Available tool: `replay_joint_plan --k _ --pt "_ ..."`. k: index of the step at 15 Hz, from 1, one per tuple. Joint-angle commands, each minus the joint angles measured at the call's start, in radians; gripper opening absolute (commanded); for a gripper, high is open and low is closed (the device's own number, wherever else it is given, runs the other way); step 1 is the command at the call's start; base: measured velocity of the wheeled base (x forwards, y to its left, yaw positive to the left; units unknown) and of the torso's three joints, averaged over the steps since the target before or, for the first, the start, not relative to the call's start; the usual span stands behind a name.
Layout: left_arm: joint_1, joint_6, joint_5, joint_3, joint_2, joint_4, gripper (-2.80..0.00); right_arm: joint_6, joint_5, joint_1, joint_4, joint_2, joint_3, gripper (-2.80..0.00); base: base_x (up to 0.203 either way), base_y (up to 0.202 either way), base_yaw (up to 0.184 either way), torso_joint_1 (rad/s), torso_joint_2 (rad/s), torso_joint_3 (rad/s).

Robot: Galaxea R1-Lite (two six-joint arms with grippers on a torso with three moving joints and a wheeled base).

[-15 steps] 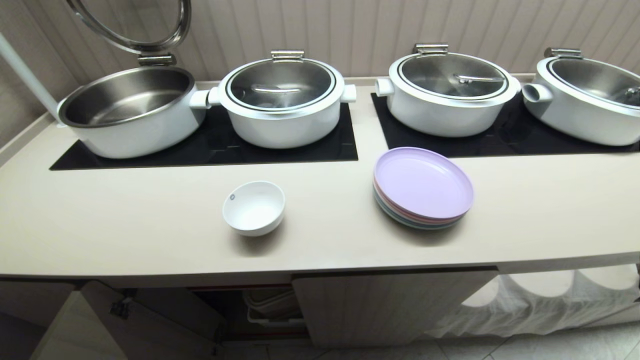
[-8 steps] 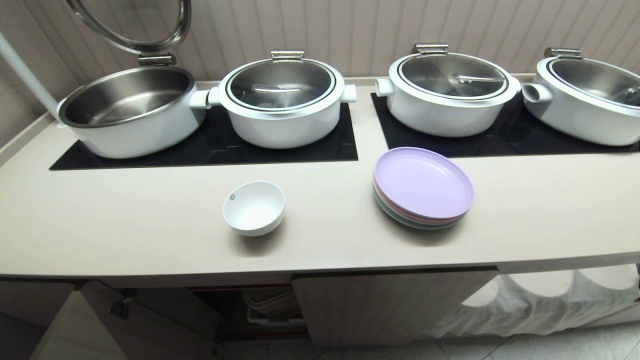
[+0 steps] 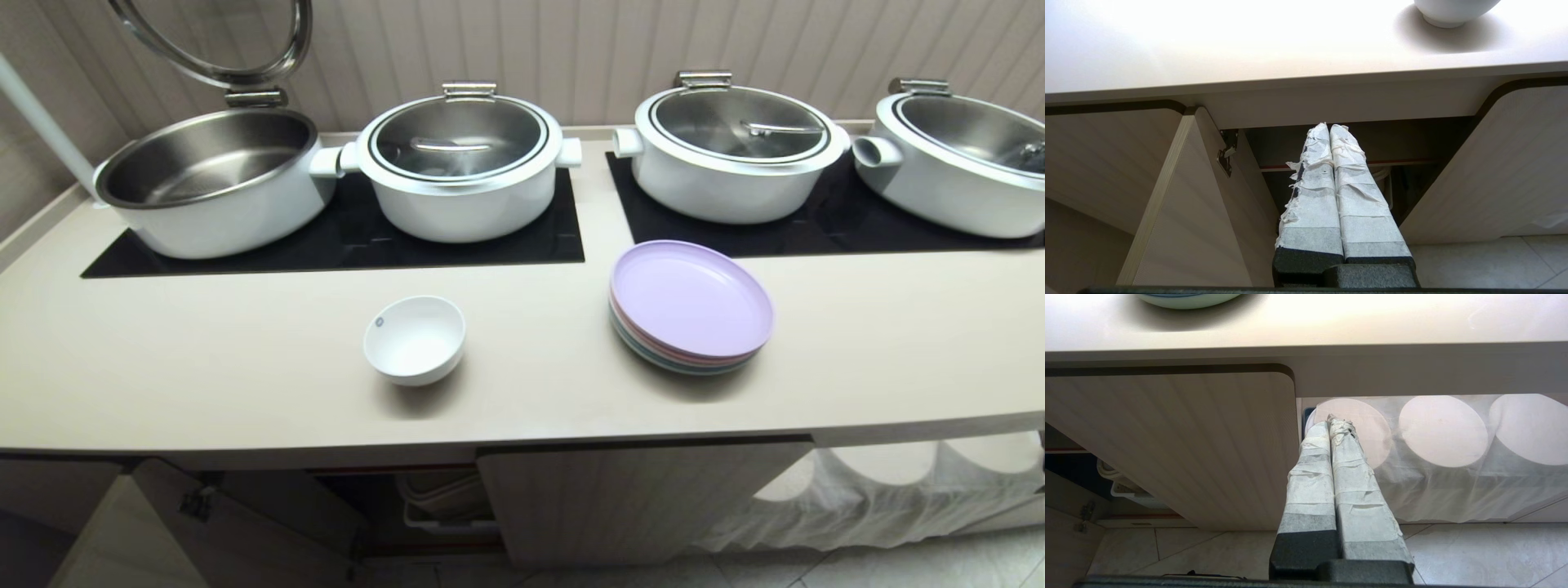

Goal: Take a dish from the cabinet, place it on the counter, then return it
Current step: Pick up the bowl from the table

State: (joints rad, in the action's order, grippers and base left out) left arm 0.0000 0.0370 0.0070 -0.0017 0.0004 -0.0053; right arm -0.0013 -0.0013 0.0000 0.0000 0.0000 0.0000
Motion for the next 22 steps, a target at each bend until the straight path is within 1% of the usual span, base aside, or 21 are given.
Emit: replay_joint_plan --k 1,3,6,7,8,10,11,13,14,15,18,19,22 --pt "0.0 0.0 -0.001 0.0 0.0 -0.001 -2.8 0.0 0.0 0.0 0.0 0.0 0.0 -2.8 0.0 0.0 0.0 0.0 0.0 0.0" --pt "0.0 0.006 -0.001 0.0 0.0 0.0 -2.8 0.0 0.0 0.0 0.0 0.0 0.0 -2.8 0.0 0.0 0.0 0.0 0.0 0.0" --pt "0.002 -0.003 0.001 0.0 0.0 -0.001 -2.8 0.0 0.0 0.0 0.0 0.0 0.0 -2.8 0.0 0.0 0.0 0.0 0.0 0.0" --pt "0.0 -0.003 -0.009 0.0 0.0 -0.001 -2.8 0.0 0.0 0.0 0.0 0.0 0.0 -2.8 0.0 0.0 0.0 0.0 0.0 0.0" --pt "0.0 0.001 -0.012 0.0 0.0 -0.001 -2.8 0.0 0.0 0.001 0.0 0.0 0.0 -2.8 0.0 0.0 0.0 0.0 0.0 0.0" --pt "0.001 0.029 -0.013 -0.012 0.0 -0.005 -2.8 0.0 0.001 0.0 0.0 0.0 0.0 -2.8 0.0 0.0 0.0 0.0 0.0 0.0" --pt "0.001 0.038 -0.025 -0.028 0.0 -0.006 -2.8 0.0 0.0 0.0 0.0 0.0 0.0 -2.8 0.0 0.0 0.0 0.0 0.0 0.0" --pt "0.001 0.045 -0.083 -0.089 0.0 0.009 -2.8 0.0 0.0 0.0 0.0 0.0 0.0 -2.8 0.0 0.0 0.0 0.0 0.0 0.0" --pt "0.001 0.049 -0.115 -0.121 0.0 0.035 -2.8 0.0 0.0 0.0 0.0 0.0 0.0 -2.8 0.0 0.0 0.0 0.0 0.0 0.0" --pt "0.002 0.05 -0.136 -0.15 0.0 0.074 -2.8 0.0 0.0 0.0 0.0 0.0 0.0 -2.8 0.0 0.0 0.0 0.0 0.0 0.0" --pt "0.001 0.043 -0.15 -0.295 0.033 0.257 -2.8 0.0 0.0 0.0 0.0 0.0 0.0 -2.8 0.0 0.0 0.0 0.0 0.0 0.0" --pt "-0.001 0.036 -0.153 -0.333 0.093 0.291 -2.8 0.0 0.0 0.001 0.0 0.0 0.0 -2.8 0.0 0.0 0.0 0.0 0.0 0.0" --pt "-0.011 -0.011 -0.156 -0.465 0.348 0.324 -2.8 0.0 0.001 0.0 0.0 0.0 0.0 -2.8 0.0 0.0 0.0 0.0 0.0 0.0"
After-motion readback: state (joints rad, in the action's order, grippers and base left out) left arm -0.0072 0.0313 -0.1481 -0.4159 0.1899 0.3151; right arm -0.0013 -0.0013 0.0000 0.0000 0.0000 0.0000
